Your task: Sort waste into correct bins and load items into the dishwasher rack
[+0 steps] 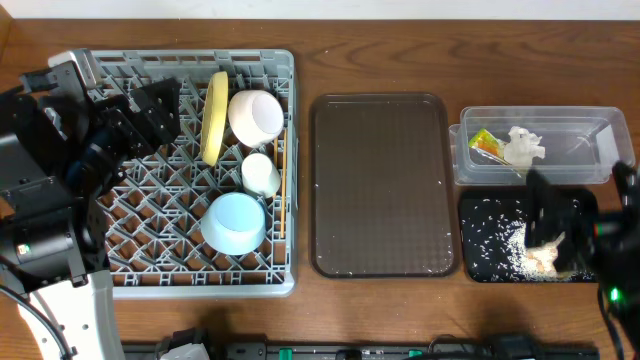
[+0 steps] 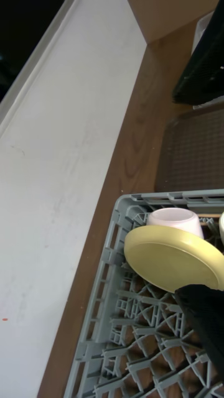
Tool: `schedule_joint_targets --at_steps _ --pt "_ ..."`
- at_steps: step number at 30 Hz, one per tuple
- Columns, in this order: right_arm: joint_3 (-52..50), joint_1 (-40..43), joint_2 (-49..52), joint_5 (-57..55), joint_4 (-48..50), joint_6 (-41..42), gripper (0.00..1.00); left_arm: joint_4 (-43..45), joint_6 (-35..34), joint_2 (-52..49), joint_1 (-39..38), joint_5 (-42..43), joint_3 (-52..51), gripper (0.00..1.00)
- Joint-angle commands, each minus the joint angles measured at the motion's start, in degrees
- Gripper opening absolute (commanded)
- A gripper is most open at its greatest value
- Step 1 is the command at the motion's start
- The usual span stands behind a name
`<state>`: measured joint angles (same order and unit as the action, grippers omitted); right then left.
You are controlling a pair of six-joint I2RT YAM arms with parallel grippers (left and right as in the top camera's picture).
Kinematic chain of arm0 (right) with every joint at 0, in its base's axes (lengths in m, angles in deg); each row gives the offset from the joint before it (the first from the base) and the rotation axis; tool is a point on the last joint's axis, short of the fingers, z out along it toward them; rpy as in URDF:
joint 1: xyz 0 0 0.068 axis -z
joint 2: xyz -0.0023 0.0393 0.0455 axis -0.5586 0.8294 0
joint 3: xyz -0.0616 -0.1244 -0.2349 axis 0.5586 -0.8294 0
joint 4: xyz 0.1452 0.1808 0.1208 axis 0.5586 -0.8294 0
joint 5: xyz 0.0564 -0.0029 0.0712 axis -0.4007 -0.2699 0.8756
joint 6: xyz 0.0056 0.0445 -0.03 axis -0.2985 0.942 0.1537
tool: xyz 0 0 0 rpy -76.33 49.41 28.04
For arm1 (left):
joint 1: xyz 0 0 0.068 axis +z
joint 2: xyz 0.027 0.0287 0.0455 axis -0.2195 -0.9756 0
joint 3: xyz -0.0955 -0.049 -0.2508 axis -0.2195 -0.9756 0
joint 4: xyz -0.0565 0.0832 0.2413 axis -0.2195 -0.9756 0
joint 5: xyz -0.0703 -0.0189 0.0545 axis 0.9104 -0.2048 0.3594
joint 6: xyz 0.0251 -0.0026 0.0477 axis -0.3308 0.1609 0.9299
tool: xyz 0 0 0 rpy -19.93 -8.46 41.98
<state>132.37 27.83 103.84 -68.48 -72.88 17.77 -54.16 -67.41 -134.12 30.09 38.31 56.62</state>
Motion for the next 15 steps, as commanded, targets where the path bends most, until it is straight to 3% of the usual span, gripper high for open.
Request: schedule_joint_targets --at_steps 1,5,15 --pt "-6.01 -1.2 -4.31 -0.59 1.55 -3.96 0.99 -0.15 -0.09 -0.17 -0.13 -0.04 1.36 0.93" --pt "-16.87 -1.18 -11.56 -0.57 9.79 -4.79 0.99 -0.15 -0.09 -0.17 -0.13 -0.04 1.36 0.93" --pt "-51.87 -1.2 -31.39 1.62 46.23 -7.65 0.99 -0.15 -0.09 -0.17 -0.13 -0.04 1.36 0.93"
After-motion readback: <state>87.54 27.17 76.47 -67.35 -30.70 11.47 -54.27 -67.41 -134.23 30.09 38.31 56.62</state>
